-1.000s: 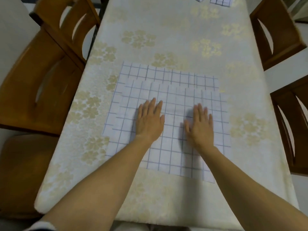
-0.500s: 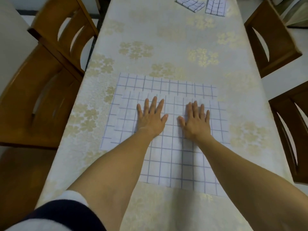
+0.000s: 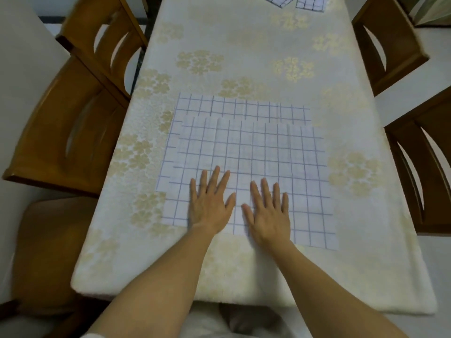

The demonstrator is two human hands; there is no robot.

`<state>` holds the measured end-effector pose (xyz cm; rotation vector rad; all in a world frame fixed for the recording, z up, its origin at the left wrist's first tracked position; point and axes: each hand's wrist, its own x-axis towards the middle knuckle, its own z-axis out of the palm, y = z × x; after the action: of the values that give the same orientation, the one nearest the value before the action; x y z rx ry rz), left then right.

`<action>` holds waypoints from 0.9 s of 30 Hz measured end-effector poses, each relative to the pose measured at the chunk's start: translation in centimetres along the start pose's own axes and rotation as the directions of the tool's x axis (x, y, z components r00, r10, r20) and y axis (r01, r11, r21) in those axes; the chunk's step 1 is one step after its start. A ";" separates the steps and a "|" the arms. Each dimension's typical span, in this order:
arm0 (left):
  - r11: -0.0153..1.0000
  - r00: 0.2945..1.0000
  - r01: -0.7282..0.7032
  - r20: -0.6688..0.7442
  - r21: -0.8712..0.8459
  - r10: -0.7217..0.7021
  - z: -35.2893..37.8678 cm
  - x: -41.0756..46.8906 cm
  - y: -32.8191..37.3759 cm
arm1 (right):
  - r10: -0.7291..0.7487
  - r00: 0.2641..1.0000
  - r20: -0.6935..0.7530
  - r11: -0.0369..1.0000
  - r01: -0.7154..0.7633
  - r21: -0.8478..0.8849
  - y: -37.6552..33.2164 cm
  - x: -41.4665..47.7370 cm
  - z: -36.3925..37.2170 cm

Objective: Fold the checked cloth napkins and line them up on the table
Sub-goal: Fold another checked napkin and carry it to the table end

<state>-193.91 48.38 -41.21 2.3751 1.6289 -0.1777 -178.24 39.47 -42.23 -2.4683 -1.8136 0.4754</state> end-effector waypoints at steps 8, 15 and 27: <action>1.000 0.998 0.020 0.062 -0.009 -0.020 -0.6 -0.5 -0.4 | 0.377 0.926 -0.009 0.920 -0.374 0.115 8.5 -0.4 -3.6; 0.979 0.980 -0.197 0.018 0.053 0.196 -1.3 3.4 3.5 | 0.709 0.695 0.119 0.577 -0.669 0.469 12.6 2.3 -8.2; 0.978 0.980 -0.200 -0.013 0.052 0.200 0.1 5.0 3.1 | 0.515 0.854 -0.077 0.777 -0.427 0.463 11.7 1.9 -12.1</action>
<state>-189.19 51.75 -42.08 2.5668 1.3962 -0.1610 -163.70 39.32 -33.56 -2.5070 -0.8657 0.5496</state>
